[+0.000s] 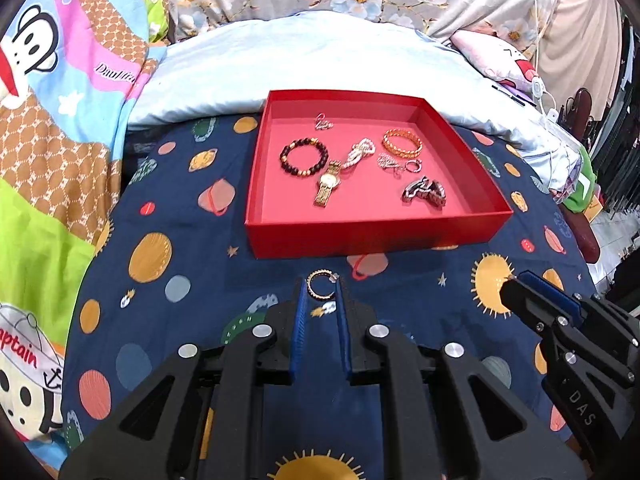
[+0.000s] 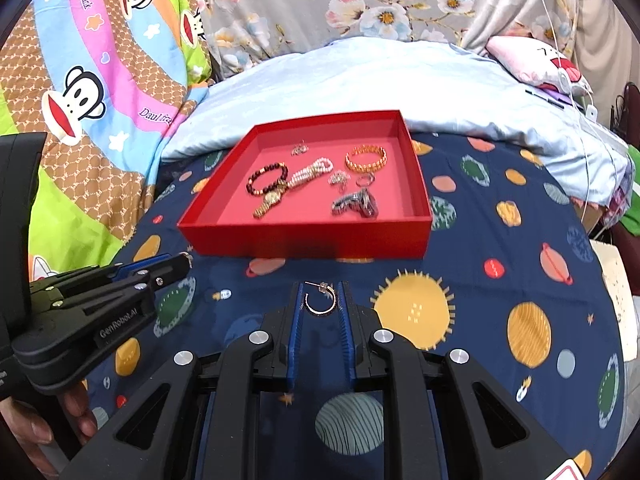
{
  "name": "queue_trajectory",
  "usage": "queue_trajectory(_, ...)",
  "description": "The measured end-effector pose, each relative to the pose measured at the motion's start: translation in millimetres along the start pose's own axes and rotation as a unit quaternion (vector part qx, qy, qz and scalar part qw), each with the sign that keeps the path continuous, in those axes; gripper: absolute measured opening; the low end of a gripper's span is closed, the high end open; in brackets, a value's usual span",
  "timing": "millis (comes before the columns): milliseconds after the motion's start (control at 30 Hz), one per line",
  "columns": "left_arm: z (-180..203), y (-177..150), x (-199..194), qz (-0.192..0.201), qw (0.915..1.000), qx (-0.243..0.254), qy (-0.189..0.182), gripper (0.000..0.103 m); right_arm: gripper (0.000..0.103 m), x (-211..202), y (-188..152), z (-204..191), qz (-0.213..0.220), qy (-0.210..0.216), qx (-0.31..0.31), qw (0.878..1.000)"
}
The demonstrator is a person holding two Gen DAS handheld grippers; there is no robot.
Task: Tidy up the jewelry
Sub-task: 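Carry both hoop earrings into the red tray and open both tools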
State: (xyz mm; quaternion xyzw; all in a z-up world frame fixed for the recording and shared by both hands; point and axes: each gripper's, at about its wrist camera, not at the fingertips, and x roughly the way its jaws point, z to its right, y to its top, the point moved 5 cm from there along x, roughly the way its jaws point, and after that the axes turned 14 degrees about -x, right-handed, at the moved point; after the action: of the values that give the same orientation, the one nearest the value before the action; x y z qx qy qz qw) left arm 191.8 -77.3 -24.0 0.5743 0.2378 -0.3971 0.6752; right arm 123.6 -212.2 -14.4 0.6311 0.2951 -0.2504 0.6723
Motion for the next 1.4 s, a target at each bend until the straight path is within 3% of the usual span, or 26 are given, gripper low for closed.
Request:
queue_trajectory(500, 17, 40, 0, 0.029, 0.9995, 0.009, -0.009, 0.014, 0.016, 7, 39, 9, 0.030, 0.000, -0.011, 0.999)
queue_trajectory(900, 21, 94, 8, 0.064, 0.9979, 0.002, -0.010, 0.014, 0.016, 25, 87, 35, 0.060, 0.002, -0.008, 0.998)
queue_trajectory(1400, 33, 147, 45, 0.070, 0.9974, -0.005, -0.020, 0.014, 0.016, 80, 119, 58, 0.044, 0.010, -0.001, 0.999)
